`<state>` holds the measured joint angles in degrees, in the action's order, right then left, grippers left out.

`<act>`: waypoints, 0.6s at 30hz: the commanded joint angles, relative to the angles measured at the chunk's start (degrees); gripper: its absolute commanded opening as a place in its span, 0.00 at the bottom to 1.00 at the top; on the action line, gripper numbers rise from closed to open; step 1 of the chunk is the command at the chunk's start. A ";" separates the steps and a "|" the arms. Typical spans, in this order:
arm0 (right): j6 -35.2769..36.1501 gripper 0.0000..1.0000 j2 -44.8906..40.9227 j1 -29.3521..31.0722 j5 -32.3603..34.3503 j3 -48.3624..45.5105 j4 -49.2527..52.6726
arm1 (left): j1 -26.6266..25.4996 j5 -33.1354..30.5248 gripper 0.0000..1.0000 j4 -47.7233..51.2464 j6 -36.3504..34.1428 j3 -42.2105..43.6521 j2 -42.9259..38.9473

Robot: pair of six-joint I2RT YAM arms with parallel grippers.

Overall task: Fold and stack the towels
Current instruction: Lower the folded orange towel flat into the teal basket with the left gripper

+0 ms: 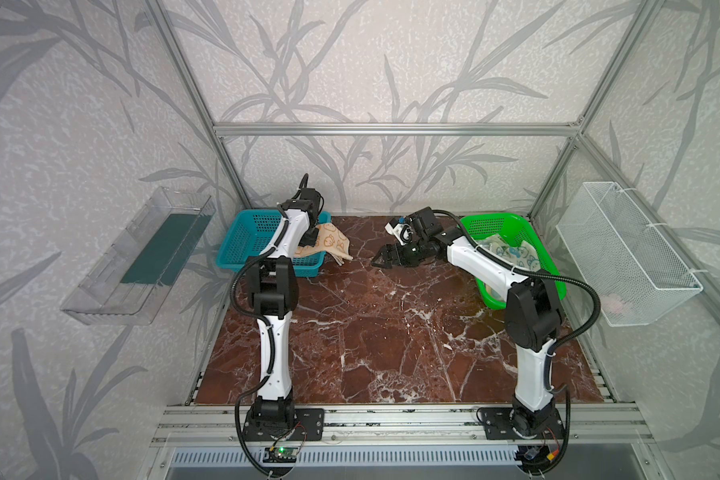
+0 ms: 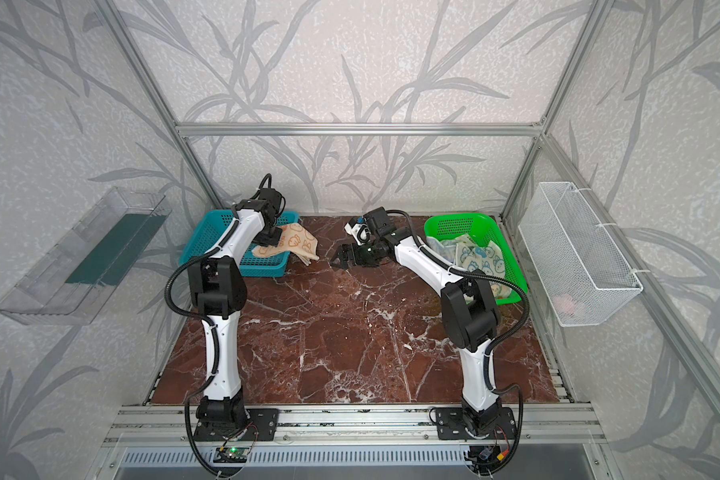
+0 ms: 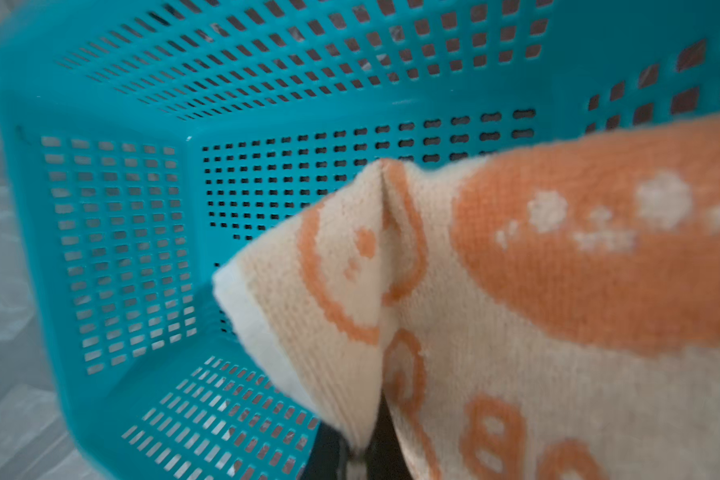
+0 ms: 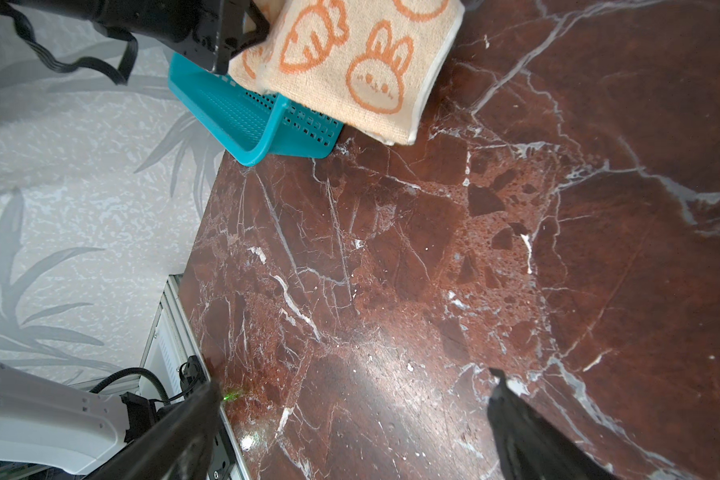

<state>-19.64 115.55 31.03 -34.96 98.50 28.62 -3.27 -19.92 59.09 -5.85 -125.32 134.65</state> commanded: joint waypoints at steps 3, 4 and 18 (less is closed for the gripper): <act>0.01 0.99 -0.49 0.10 0.32 -1.10 -0.15 | -1.31 5.61 0.00 1.57 1.54 -1.17 3.16; 0.03 0.99 -0.54 -0.04 0.41 -1.22 -0.06 | -1.85 6.46 0.00 1.55 1.95 -1.16 3.45; -2.34 0.99 -4.58 -5.61 -0.02 -8.34 -3.16 | -8.60 11.79 0.00 2.67 7.16 -7.03 5.08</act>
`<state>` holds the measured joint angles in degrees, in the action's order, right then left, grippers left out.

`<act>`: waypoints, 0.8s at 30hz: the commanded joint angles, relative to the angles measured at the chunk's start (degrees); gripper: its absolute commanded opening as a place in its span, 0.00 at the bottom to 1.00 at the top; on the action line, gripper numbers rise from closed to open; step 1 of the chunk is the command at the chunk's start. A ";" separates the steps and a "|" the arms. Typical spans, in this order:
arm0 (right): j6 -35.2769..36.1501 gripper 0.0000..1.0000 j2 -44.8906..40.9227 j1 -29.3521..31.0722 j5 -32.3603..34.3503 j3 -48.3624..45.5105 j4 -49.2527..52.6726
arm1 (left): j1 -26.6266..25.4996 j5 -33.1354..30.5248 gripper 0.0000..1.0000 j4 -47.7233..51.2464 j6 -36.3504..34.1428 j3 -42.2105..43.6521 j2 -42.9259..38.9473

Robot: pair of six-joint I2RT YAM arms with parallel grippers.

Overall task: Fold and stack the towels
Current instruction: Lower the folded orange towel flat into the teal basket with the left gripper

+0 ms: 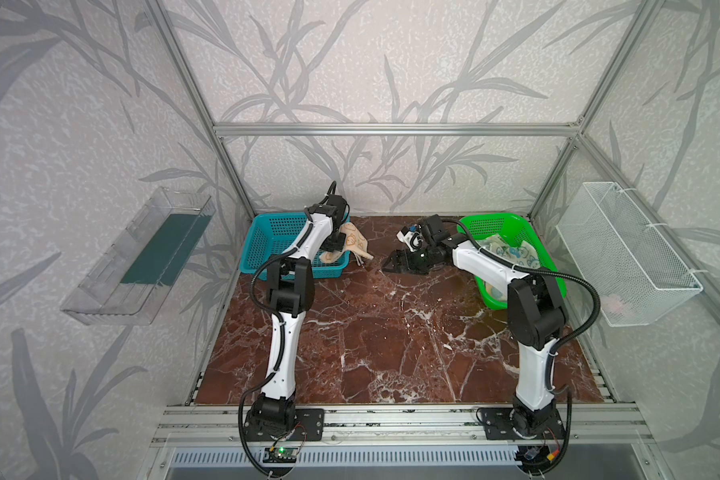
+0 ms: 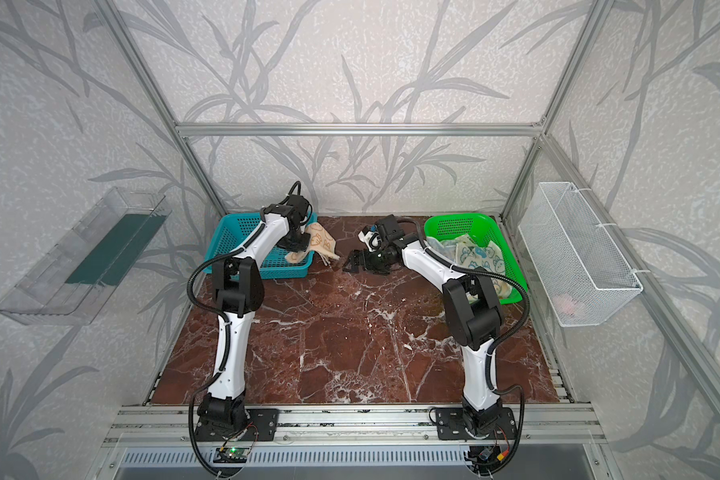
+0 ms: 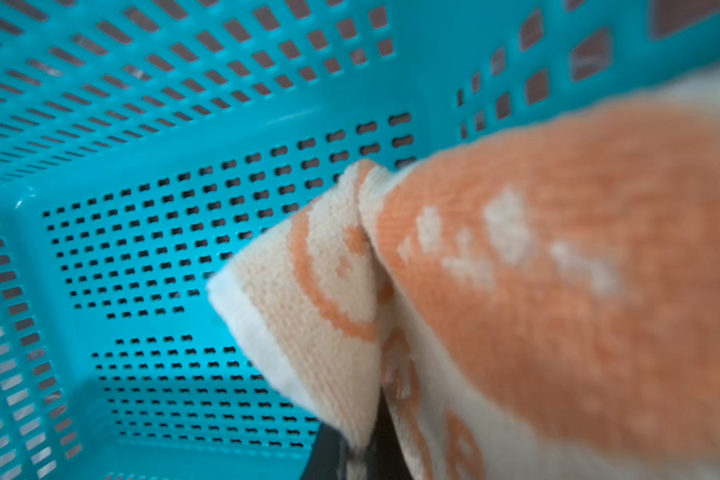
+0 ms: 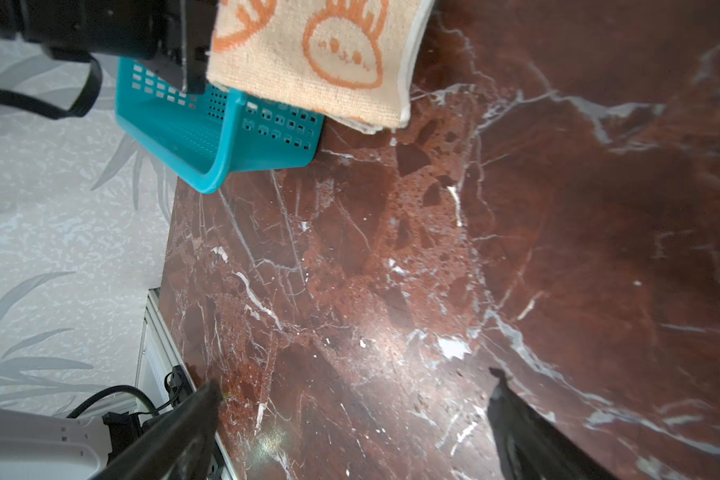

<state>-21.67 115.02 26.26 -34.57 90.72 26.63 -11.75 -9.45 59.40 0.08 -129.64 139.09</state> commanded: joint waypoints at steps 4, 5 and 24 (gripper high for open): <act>1.12 0.99 -4.63 -1.07 -0.06 -0.50 0.22 | 1.00 -1.72 0.00 4.16 -0.05 -4.56 -1.32; 1.17 0.99 -4.63 -1.07 -0.06 -0.45 0.22 | 1.34 -2.74 0.00 4.26 -0.21 -4.52 -2.16; 3.39 0.99 0.68 2.68 8.70 7.17 8.99 | 8.53 -5.37 0.00 0.32 -4.02 4.71 -5.17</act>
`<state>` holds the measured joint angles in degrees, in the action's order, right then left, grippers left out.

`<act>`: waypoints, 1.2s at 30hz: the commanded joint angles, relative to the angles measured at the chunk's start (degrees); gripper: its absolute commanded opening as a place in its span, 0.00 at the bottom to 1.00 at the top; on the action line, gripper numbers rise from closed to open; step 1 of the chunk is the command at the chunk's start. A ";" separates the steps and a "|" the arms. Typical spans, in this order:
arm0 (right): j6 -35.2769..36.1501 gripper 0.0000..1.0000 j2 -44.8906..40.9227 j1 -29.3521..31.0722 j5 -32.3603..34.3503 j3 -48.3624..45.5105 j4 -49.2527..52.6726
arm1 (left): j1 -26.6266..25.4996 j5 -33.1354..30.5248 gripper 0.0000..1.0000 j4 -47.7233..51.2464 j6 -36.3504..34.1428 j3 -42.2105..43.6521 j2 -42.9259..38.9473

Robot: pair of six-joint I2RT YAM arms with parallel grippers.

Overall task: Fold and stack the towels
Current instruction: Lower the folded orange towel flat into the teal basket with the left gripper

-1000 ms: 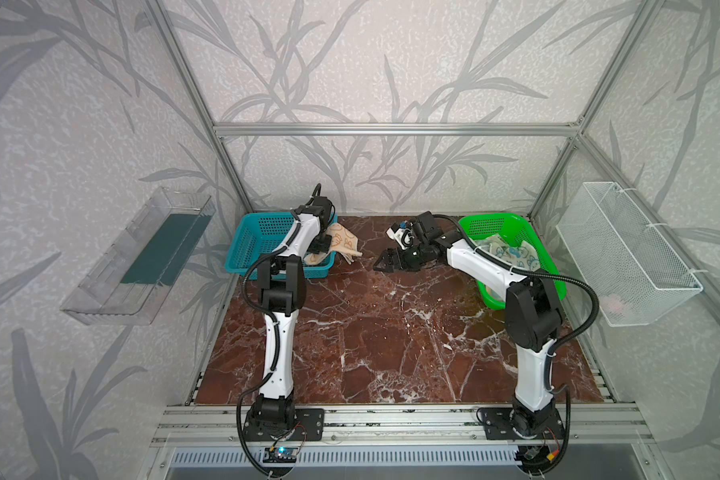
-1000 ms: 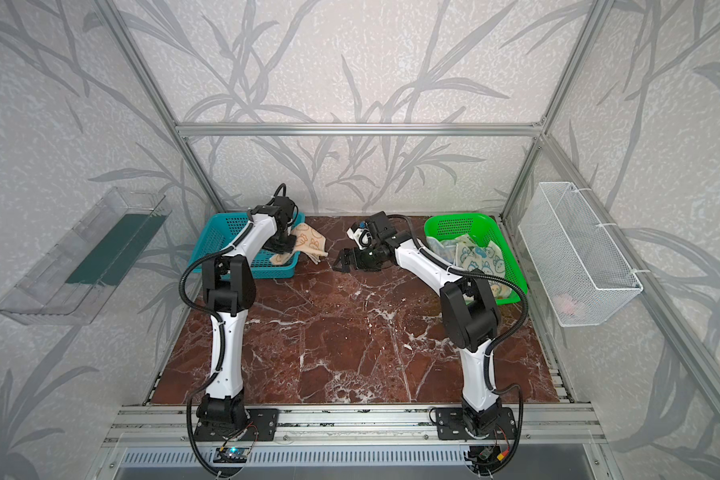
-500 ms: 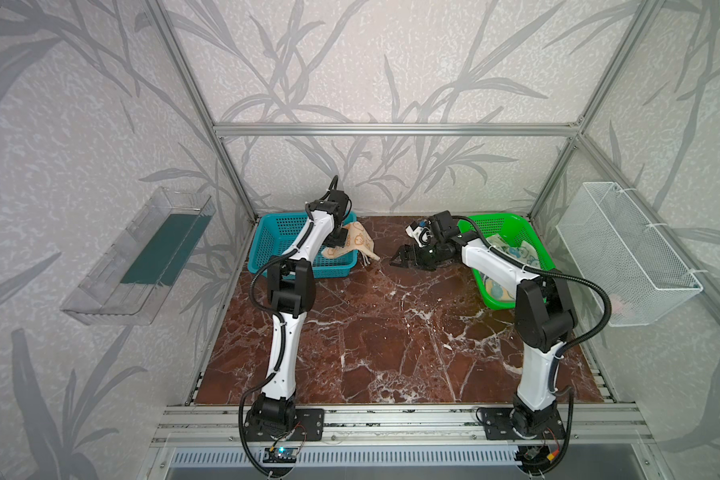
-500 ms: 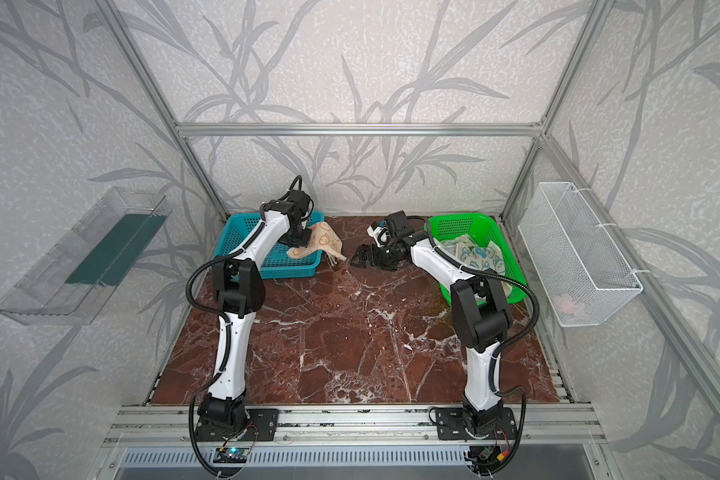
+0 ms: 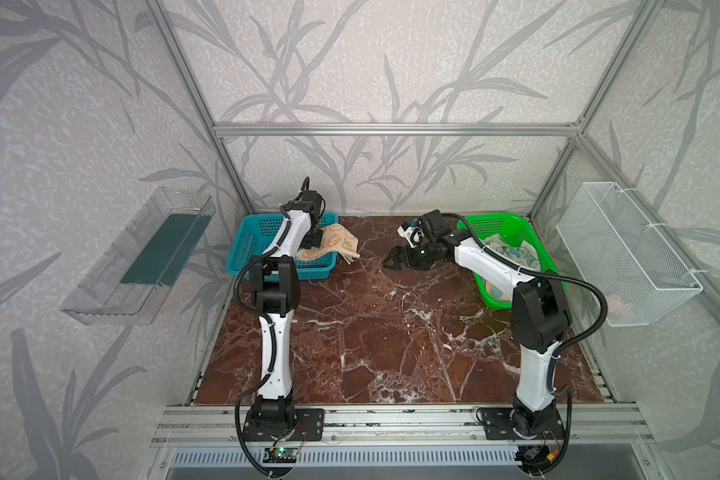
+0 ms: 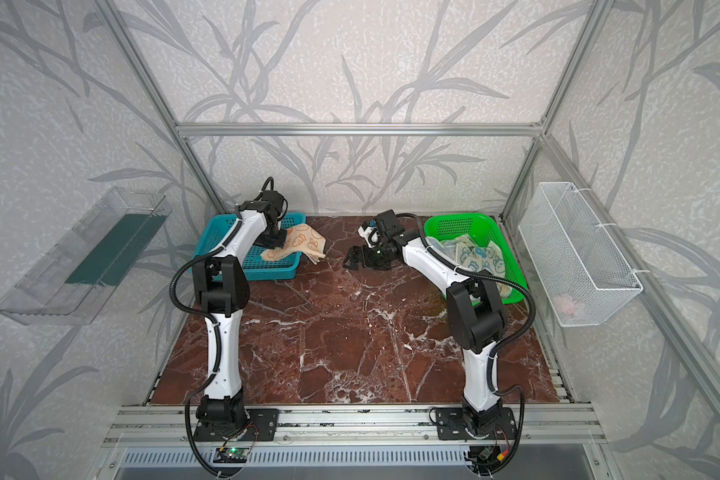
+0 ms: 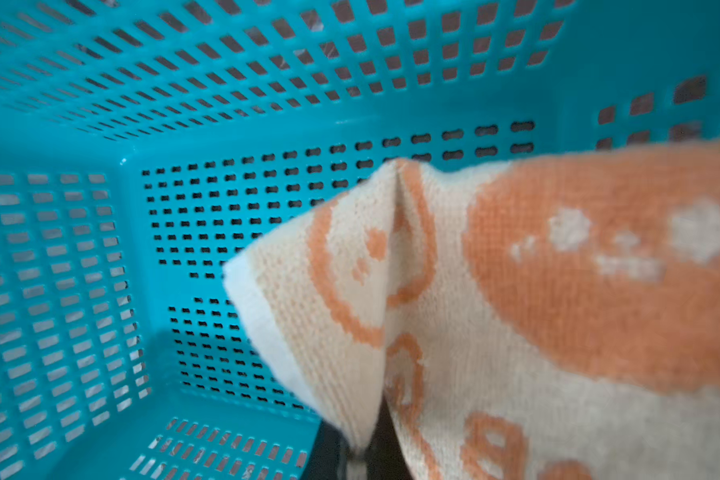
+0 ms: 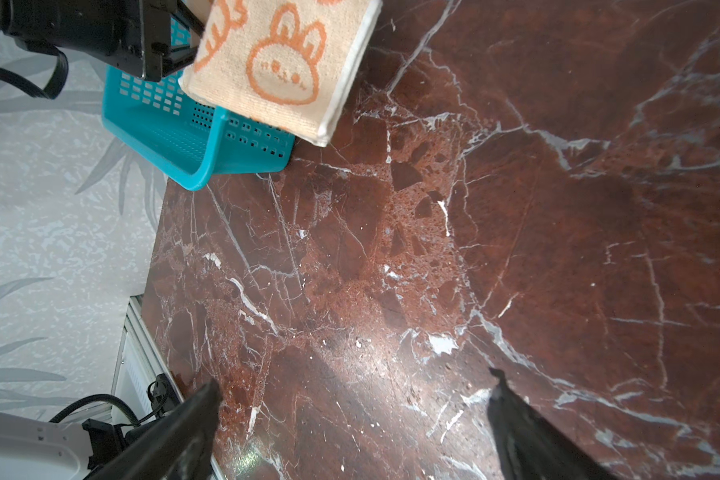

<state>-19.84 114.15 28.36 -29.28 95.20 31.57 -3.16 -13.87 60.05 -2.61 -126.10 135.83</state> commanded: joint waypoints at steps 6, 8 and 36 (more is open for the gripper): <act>0.90 0.99 3.17 1.21 4.57 4.87 5.59 | -1.35 3.79 0.00 0.51 0.60 0.43 -0.04; 0.40 0.99 3.33 1.17 4.87 4.90 5.49 | -2.76 5.70 0.00 0.06 1.09 -0.06 0.18; -4.18 0.99 5.50 0.08 5.20 3.94 -3.93 | -12.41 18.00 0.00 0.06 11.18 -13.68 -0.38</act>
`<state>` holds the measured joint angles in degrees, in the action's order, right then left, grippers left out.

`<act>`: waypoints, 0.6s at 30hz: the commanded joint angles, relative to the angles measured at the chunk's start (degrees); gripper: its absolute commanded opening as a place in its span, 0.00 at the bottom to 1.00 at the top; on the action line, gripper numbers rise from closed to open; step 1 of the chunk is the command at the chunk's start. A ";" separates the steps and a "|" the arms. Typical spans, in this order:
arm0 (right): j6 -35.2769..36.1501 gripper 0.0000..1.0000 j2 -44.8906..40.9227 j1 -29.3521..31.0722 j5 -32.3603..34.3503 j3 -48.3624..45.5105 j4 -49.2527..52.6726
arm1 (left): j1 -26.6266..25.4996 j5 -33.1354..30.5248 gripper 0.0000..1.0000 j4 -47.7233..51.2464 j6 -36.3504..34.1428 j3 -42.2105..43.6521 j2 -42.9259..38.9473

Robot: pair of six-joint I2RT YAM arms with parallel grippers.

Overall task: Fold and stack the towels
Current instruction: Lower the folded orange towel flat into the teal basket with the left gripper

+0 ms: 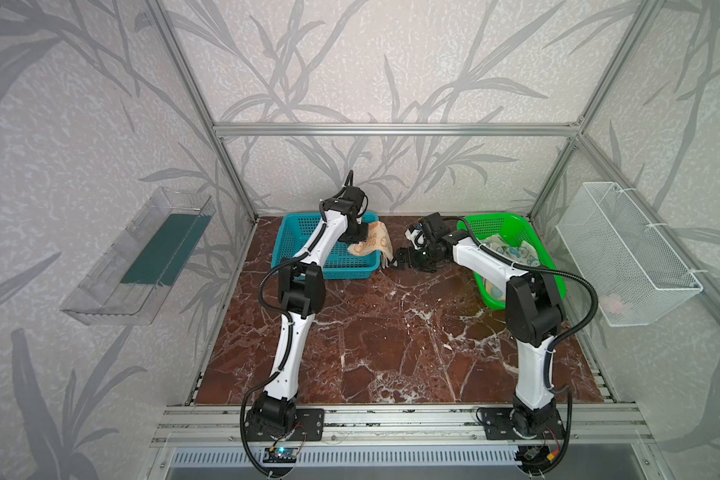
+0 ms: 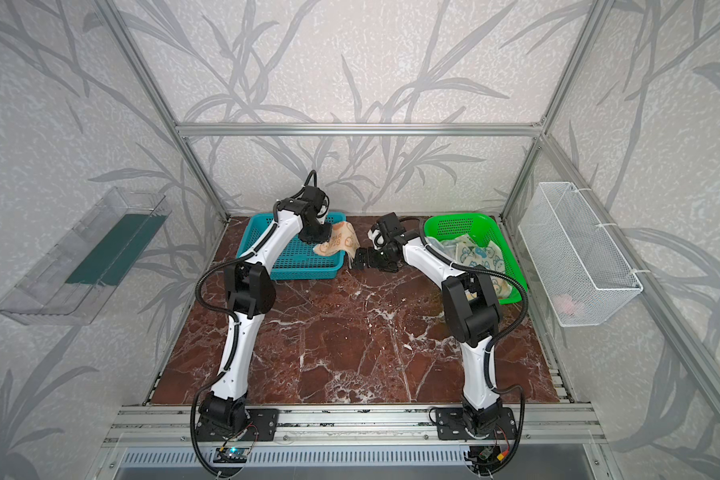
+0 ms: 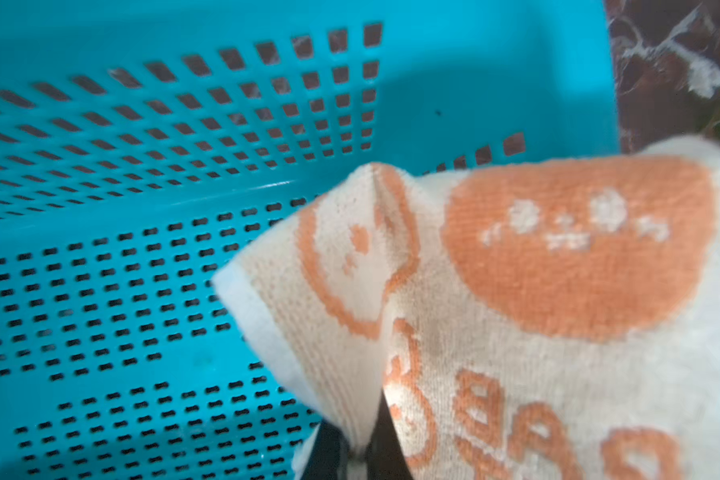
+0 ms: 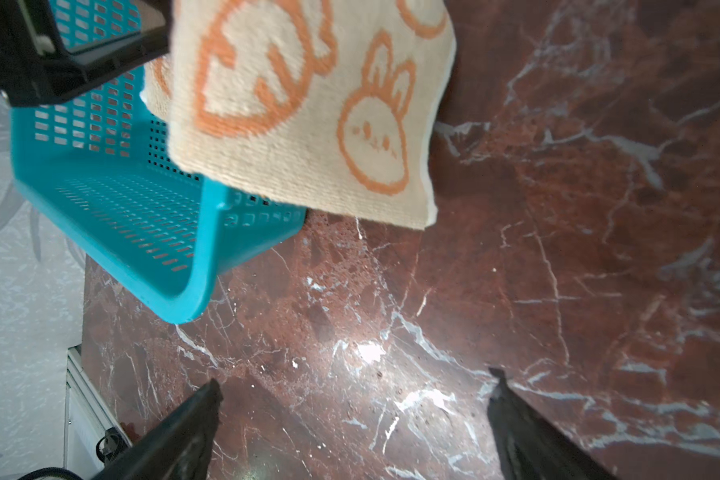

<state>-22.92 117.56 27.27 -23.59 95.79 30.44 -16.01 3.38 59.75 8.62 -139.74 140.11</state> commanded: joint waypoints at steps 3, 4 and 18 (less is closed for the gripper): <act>-2.70 0.98 5.25 2.47 1.87 7.49 -1.48 | 0.47 0.99 0.00 0.50 0.04 -0.18 -5.02; -3.86 0.96 6.00 2.74 2.68 8.12 -2.00 | 0.54 1.10 0.00 0.60 0.10 -0.18 -5.05; -7.32 0.72 13.61 5.47 10.23 19.51 2.34 | 1.59 0.51 0.00 3.02 -0.53 0.08 -5.21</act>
<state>-28.91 130.15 32.25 -16.43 112.36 30.24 -14.92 4.54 59.92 8.60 -139.74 136.94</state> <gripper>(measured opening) 0.729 0.061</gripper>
